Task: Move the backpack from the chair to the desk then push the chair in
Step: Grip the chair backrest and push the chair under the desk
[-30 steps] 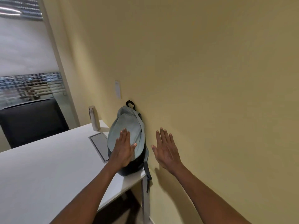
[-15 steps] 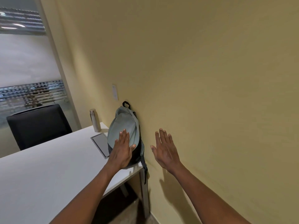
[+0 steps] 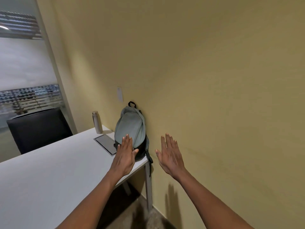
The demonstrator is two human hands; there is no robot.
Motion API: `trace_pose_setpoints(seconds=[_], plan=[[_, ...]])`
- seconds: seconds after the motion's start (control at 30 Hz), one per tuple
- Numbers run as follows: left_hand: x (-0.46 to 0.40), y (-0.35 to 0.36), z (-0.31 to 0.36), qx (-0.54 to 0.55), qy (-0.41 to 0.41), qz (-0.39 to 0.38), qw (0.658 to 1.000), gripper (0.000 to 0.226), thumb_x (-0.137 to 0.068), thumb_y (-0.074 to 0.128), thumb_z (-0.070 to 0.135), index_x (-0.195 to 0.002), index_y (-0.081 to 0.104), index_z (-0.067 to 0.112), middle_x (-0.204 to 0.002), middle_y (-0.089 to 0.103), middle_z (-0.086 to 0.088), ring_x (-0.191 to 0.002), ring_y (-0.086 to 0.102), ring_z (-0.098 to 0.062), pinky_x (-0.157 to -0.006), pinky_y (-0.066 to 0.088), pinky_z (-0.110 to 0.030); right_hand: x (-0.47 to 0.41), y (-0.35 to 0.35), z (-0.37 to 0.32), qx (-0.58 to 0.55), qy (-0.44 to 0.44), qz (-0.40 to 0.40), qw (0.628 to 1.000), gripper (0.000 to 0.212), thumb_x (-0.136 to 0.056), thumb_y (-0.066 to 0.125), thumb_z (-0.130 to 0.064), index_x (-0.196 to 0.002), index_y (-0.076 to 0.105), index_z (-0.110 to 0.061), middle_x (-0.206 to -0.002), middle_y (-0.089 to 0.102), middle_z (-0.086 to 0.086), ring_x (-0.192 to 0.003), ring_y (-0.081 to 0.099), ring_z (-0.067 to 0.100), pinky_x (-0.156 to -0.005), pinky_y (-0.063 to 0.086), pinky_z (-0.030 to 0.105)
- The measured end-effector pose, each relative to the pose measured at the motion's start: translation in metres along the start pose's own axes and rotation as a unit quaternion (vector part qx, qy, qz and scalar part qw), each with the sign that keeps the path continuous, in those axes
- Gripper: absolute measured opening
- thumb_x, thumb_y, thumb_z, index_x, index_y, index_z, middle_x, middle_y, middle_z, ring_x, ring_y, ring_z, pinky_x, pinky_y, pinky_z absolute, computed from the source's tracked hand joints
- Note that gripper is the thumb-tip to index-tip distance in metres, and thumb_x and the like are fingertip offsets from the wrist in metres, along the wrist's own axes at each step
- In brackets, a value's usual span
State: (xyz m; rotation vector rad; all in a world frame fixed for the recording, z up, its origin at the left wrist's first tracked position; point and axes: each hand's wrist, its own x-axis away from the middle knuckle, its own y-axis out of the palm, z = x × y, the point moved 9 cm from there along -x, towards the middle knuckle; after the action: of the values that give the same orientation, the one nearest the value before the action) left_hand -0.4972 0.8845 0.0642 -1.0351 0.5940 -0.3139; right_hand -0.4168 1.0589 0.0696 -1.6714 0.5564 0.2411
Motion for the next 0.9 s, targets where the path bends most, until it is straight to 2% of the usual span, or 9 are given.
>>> trace_pose_setpoints(seconds=[0.1,0.33,0.53,0.9], plan=[[0.029,-0.014,-0.005,0.005,0.008,0.005,1.0,0.063,-0.107,0.024,0.038,-0.158,-0.003,0.011,-0.166,-0.014,-0.004,-0.15,-0.018,-0.012,-0.126,-0.003,-0.04,0.032,-0.012,-0.022,-0.013,0.026,0.004,1.0,0.067,-0.103,0.023,-0.047,-0.156,0.014,-0.007,-0.164,0.009,0.017,-0.152,0.008,0.028,-0.121,-0.001,0.038],[0.083,-0.028,-0.011,0.009,0.009,-0.013,1.0,0.063,-0.107,0.024,0.037,-0.157,-0.003,0.009,-0.166,-0.013,-0.007,-0.152,-0.016,-0.017,-0.126,0.0,-0.043,0.088,-0.038,-0.048,0.026,0.041,0.009,0.999,0.067,-0.103,0.022,-0.047,-0.155,0.014,-0.007,-0.164,0.011,0.017,-0.151,0.01,0.029,-0.122,0.003,0.04],[0.105,-0.035,-0.009,0.014,0.014,-0.002,1.0,0.064,-0.106,0.022,0.042,-0.157,-0.002,0.011,-0.167,-0.012,-0.004,-0.148,-0.02,-0.011,-0.124,-0.004,-0.038,0.113,-0.052,-0.048,0.057,0.041,-0.005,0.998,0.068,-0.102,0.021,-0.049,-0.156,0.014,-0.007,-0.164,0.008,0.017,-0.151,0.008,0.032,-0.123,0.005,0.042],[0.147,-0.056,0.0,0.007,0.02,0.015,1.0,0.063,-0.106,0.022,0.043,-0.158,0.0,0.016,-0.166,-0.012,0.0,-0.15,-0.018,-0.011,-0.121,-0.007,-0.032,0.144,-0.065,-0.039,0.061,0.064,-0.035,0.995,0.069,-0.102,0.024,-0.049,-0.156,0.014,-0.009,-0.164,0.007,0.018,-0.15,0.01,0.04,-0.121,0.012,0.049]])
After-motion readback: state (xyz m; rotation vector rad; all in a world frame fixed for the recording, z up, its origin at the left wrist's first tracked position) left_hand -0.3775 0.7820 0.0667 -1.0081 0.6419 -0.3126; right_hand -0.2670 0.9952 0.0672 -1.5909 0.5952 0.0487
